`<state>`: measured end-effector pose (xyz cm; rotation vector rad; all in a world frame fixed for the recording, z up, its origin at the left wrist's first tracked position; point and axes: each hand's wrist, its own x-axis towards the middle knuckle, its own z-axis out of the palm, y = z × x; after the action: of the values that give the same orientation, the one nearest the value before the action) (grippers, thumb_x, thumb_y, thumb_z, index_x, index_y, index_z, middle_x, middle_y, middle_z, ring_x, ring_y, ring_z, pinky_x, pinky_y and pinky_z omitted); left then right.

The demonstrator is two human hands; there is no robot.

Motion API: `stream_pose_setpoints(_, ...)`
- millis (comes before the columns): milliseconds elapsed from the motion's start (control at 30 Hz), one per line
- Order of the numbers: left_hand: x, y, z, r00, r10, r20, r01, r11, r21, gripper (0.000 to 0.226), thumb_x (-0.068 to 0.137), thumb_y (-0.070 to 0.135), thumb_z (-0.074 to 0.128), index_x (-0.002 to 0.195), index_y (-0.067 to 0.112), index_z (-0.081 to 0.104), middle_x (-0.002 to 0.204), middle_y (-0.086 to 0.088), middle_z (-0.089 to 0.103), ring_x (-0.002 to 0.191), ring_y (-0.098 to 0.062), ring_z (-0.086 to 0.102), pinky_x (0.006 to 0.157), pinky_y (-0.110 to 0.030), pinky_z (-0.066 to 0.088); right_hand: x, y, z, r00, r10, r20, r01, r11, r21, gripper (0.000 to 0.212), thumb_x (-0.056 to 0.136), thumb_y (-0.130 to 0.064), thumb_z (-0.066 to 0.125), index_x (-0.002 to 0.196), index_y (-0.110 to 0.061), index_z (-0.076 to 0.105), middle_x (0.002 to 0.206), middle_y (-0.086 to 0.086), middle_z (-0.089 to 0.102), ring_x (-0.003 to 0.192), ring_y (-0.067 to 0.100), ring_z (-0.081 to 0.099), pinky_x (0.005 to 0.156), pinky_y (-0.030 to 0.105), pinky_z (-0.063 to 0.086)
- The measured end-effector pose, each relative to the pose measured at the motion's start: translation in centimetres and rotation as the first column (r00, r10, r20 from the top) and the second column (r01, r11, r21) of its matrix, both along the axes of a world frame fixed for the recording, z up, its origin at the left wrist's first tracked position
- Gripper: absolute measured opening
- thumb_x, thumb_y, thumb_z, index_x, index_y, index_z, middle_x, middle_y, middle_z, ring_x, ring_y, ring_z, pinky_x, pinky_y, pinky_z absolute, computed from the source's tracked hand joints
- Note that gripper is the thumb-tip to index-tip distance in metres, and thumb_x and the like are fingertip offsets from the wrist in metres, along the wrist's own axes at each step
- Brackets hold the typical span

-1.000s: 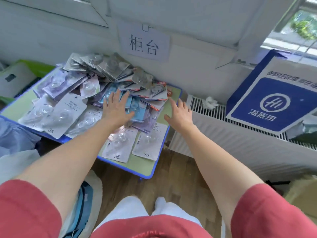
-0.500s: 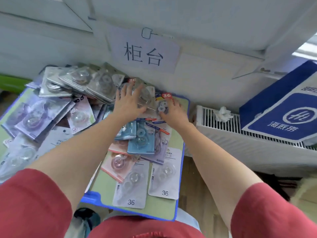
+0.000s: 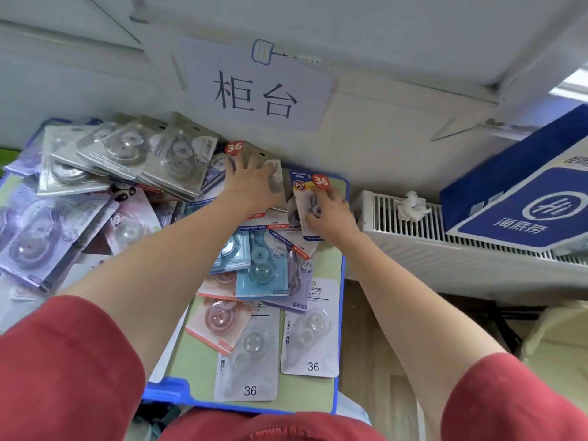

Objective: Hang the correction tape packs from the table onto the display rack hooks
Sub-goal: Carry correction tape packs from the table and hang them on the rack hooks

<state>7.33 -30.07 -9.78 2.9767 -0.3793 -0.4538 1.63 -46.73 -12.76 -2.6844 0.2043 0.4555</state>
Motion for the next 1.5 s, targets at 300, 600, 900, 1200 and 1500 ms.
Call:
stream_pose_setpoints(300, -0.8, -1.3, -0.8, 0.998, 0.057, 0.006, -0.057, 0.996, 0.068, 0.088, 0.083, 0.063, 0.051, 0.149, 0.015, 0.019, 0.158, -0.018, 0.010, 0.142, -0.050, 0.001, 0.116, -0.056, 0.002, 0.1, 0.4, -0.8, 0.998, -0.050, 0.032, 0.050, 0.998, 0.027, 0.080, 0.081, -0.050, 0.069, 0.147, -0.026, 0.030, 0.155, 0.006, 0.021, 0.131, 0.036, 0.038, 0.102, 0.049, 0.042)
stream_pose_setpoints(600, -1.8, -2.6, -1.2, 0.990, 0.143, -0.010, -0.143, 0.990, 0.020, 0.105, 0.080, 0.065, 0.059, 0.151, 0.009, 0.007, 0.159, -0.017, 0.003, 0.144, -0.046, 0.000, 0.117, -0.050, 0.006, -1.5, -1.3, -1.0, 0.983, -0.139, 0.118, 0.139, 0.990, 0.008, 0.080, 0.079, -0.050, 0.070, 0.145, -0.024, 0.034, 0.150, 0.008, 0.028, 0.126, 0.037, 0.041, 0.101, 0.050, 0.041)
stream_pose_setpoints(900, -2.9, -2.2, -1.6, 0.987, 0.149, 0.064, -0.143, 0.986, -0.081, 0.096, 0.079, 0.051, 0.066, 0.146, 0.005, 0.015, 0.157, -0.022, 0.006, 0.144, -0.043, 0.003, 0.118, -0.048, 0.007, -2.7, -1.8, -0.9, 0.985, -0.128, 0.117, 0.128, 0.992, 0.012, 0.079, 0.079, -0.048, 0.071, 0.145, -0.024, 0.034, 0.150, 0.007, 0.028, 0.130, 0.035, 0.038, 0.104, 0.050, 0.039)
stream_pose_setpoints(1200, -4.1, -0.6, -1.4, 0.982, 0.140, 0.125, -0.098, 0.950, -0.296, 0.085, 0.081, 0.049, 0.062, 0.148, 0.013, 0.023, 0.157, -0.019, 0.013, 0.142, -0.039, 0.015, 0.114, -0.046, 0.016, -3.8, -1.5, -0.5, 0.981, -0.143, 0.131, 0.142, 0.990, 0.015, 0.077, 0.081, -0.046, 0.070, 0.145, -0.024, 0.033, 0.152, 0.007, 0.027, 0.134, 0.034, 0.034, 0.107, 0.051, 0.036)
stream_pose_setpoints(1500, -6.0, -0.4, -0.5, 0.976, 0.099, 0.193, -0.016, 0.919, -0.393, 0.084, 0.081, 0.040, 0.068, 0.150, 0.020, 0.025, 0.160, -0.014, -0.003, 0.143, -0.038, 0.010, 0.115, -0.048, 0.019, -5.3, -1.5, 0.8, 0.964, -0.176, 0.198, 0.186, 0.982, -0.030, 0.075, 0.082, -0.046, 0.068, 0.145, -0.024, 0.033, 0.153, 0.008, 0.024, 0.132, 0.035, 0.035, 0.104, 0.047, 0.036)
